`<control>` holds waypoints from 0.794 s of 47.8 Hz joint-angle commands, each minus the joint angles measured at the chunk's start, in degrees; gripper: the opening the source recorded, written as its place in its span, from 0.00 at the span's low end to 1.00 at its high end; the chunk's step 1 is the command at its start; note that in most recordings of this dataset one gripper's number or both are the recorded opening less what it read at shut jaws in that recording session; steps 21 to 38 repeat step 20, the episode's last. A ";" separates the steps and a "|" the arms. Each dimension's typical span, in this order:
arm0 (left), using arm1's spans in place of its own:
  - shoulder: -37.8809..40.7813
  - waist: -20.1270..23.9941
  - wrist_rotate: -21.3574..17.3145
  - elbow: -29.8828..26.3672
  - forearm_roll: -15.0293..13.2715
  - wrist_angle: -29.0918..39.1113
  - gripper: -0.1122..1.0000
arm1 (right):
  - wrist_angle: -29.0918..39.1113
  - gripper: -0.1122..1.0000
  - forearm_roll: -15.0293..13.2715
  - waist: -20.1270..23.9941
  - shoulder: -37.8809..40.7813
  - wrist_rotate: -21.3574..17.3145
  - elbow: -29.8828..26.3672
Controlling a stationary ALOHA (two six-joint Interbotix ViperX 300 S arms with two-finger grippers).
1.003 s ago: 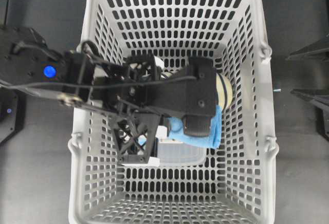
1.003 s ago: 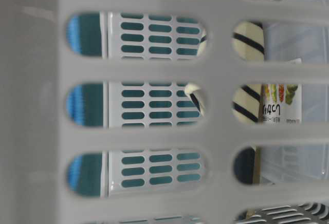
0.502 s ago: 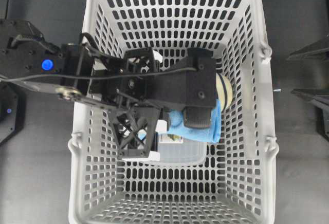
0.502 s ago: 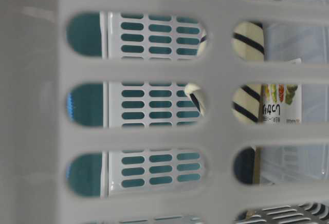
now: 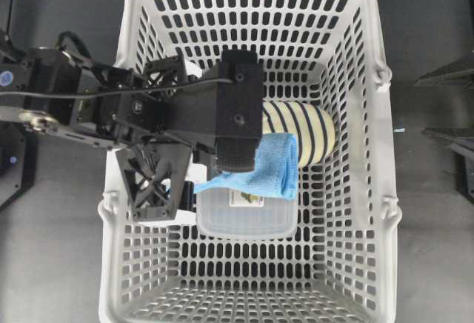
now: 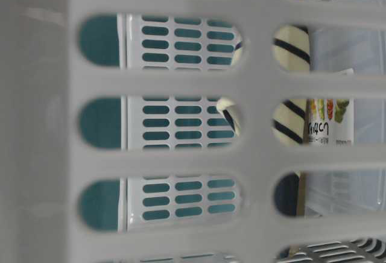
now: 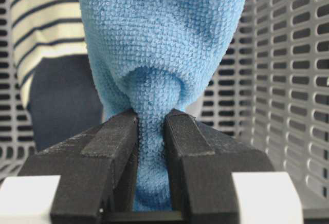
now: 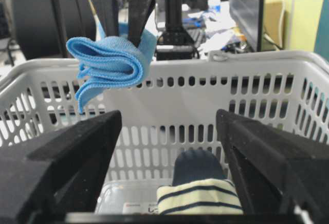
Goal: Pick up the blue cloth from the shopping basket with the left arm.
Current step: 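Lift the blue cloth upward out of the basket with the left gripper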
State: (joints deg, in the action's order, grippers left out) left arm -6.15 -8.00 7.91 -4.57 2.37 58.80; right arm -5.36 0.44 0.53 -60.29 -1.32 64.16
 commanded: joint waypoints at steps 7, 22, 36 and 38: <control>-3.43 -0.09 0.09 2.55 0.26 -4.31 0.22 | -0.53 0.75 0.18 0.00 0.35 0.00 -0.53; -5.71 -0.09 0.44 6.33 0.26 -7.21 0.22 | -0.44 0.75 0.18 0.00 0.26 0.00 -0.26; -5.71 -0.09 0.44 6.33 0.26 -7.21 0.22 | -0.44 0.75 0.18 0.00 0.26 0.00 -0.26; -5.71 -0.09 0.44 6.33 0.26 -7.21 0.22 | -0.44 0.75 0.18 0.00 0.26 0.00 -0.26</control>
